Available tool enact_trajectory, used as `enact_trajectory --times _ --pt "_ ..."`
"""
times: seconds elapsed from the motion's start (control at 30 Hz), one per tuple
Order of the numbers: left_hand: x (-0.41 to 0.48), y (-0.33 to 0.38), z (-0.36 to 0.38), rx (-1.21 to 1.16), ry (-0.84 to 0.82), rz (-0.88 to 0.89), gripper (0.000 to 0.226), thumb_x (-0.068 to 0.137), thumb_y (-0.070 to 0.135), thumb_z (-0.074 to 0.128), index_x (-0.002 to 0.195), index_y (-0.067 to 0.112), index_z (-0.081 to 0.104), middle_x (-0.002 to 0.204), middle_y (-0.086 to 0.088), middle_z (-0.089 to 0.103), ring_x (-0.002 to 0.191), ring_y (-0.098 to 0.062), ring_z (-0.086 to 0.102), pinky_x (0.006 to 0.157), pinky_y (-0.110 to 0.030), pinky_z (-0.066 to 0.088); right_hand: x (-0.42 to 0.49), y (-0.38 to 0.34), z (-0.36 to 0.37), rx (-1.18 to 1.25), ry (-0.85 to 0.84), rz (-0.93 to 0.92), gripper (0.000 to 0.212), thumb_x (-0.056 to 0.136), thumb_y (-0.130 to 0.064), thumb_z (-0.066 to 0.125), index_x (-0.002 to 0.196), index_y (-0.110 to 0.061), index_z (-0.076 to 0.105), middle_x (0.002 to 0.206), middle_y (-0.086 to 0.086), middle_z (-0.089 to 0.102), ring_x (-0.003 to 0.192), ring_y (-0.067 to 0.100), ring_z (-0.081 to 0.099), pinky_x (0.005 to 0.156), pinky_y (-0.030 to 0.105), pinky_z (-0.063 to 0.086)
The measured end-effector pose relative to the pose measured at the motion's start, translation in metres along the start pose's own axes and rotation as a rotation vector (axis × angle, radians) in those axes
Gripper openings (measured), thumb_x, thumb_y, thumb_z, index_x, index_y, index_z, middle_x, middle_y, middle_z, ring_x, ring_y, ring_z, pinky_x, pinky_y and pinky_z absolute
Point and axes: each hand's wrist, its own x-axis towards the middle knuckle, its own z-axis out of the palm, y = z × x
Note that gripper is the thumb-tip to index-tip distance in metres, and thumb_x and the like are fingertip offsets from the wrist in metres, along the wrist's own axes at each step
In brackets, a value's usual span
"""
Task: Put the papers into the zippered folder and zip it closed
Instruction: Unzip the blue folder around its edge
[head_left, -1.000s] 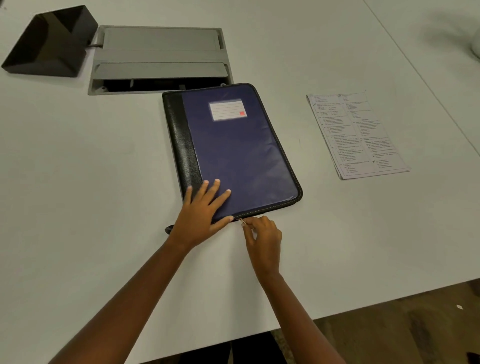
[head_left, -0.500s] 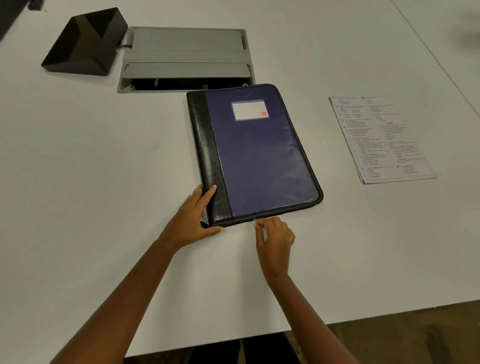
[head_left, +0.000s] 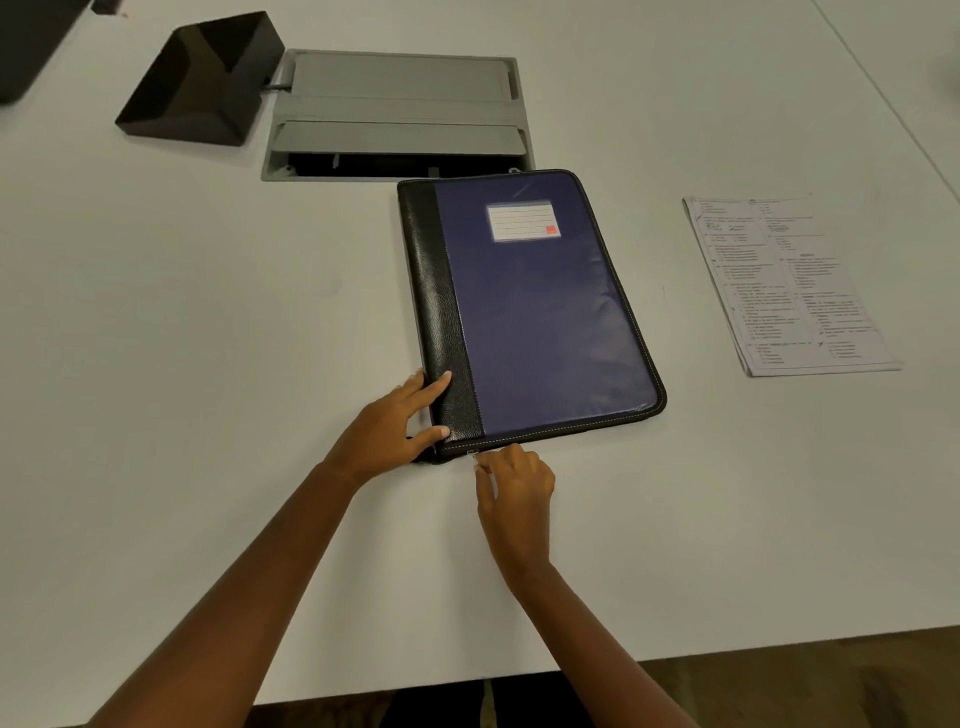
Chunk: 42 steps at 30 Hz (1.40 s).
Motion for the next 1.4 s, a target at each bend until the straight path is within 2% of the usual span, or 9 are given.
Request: enact_trajectory --times 0.17,0.3,0.53,0.73,0.93,1.07,1.17,1.27,1.4 --pt "0.002 -0.002 0.000 -0.034 0.010 -0.024 0.066 0.085 0.028 0.063 0.141 0.031 0.028 0.154 -0.008 0.025 0.140 -0.022 0.030 0.112 -0.032 0.030 -0.014 -0.019 0.012 -0.064 -0.018 -0.171 0.015 0.064 -0.005 0.080 0.074 -0.011 0.071 0.065 0.004 0.068 0.060 0.018 0.064 0.068 0.031 0.055" --pt "0.002 -0.002 0.002 -0.068 0.009 -0.028 0.066 0.086 0.026 0.062 0.142 0.029 0.027 0.154 -0.007 0.023 0.140 -0.023 0.029 0.112 -0.034 0.030 -0.017 -0.030 0.022 -0.025 -0.020 -0.114 0.020 0.058 -0.010 0.084 0.074 -0.012 0.072 0.067 0.002 0.071 0.061 0.014 0.066 0.067 0.028 0.056" --pt "-0.002 0.001 0.015 -0.057 0.093 -0.045 0.058 0.091 0.029 0.053 0.143 0.028 0.026 0.155 -0.007 0.023 0.141 -0.024 0.027 0.112 -0.037 0.031 -0.012 -0.019 0.020 -0.159 -0.035 -0.229 0.025 0.055 -0.022 0.086 0.075 -0.018 0.073 0.069 -0.004 0.072 0.063 0.010 0.067 0.066 0.026 0.056" --pt "-0.004 0.012 0.037 0.228 0.265 -0.059 0.051 0.098 0.035 0.034 0.145 0.024 0.019 0.151 -0.014 0.030 0.135 -0.028 0.035 0.106 -0.037 0.038 0.005 0.008 0.003 -0.099 -0.022 -0.240 0.008 0.077 -0.016 0.070 0.076 -0.009 0.066 0.067 0.008 0.067 0.058 0.024 0.061 0.053 0.028 0.050" --pt "-0.003 0.024 0.052 0.271 0.261 -0.118 0.067 0.094 0.047 0.037 0.147 0.015 0.010 0.154 -0.023 0.015 0.140 -0.036 0.025 0.113 -0.043 0.027 0.051 0.056 -0.035 -0.108 0.142 -0.076 0.029 0.085 -0.017 0.053 0.060 -0.003 0.056 0.060 0.018 0.057 0.057 0.033 0.054 0.050 0.038 0.045" --pt "0.009 0.031 0.056 0.233 0.246 -0.166 0.078 0.090 0.054 0.039 0.147 0.015 0.003 0.156 -0.022 0.000 0.143 -0.036 0.013 0.117 -0.042 0.016 0.087 0.091 -0.055 -0.162 0.141 0.120 0.015 0.089 -0.013 0.053 0.087 0.000 0.060 0.094 0.024 0.060 0.087 0.040 0.054 0.072 0.044 0.043" --pt "0.020 0.038 0.059 0.252 0.266 -0.165 0.079 0.090 0.055 0.036 0.147 0.014 0.000 0.156 -0.020 -0.007 0.145 -0.032 -0.003 0.118 -0.040 0.001 0.111 0.108 -0.063 -0.191 0.101 0.266 0.030 0.092 -0.022 0.048 0.114 -0.003 0.054 0.118 0.022 0.053 0.108 0.038 0.048 0.090 0.048 0.039" --pt "0.029 0.048 0.063 0.272 0.281 -0.211 0.075 0.092 0.053 0.032 0.146 0.012 -0.001 0.155 -0.020 -0.008 0.145 -0.034 -0.007 0.118 -0.042 -0.002 0.124 0.112 -0.066 -0.132 0.043 0.301 0.038 0.092 -0.024 0.048 0.121 0.001 0.048 0.121 0.025 0.049 0.110 0.039 0.048 0.090 0.049 0.042" --pt "0.036 0.062 0.066 0.277 0.316 -0.280 0.071 0.094 0.049 0.033 0.146 0.010 0.004 0.155 -0.022 -0.001 0.144 -0.037 -0.001 0.118 -0.046 0.003 0.127 0.114 -0.069 -0.024 0.036 0.320 0.039 0.091 -0.022 0.052 0.120 0.003 0.049 0.118 0.027 0.049 0.107 0.038 0.049 0.089 0.043 0.045"
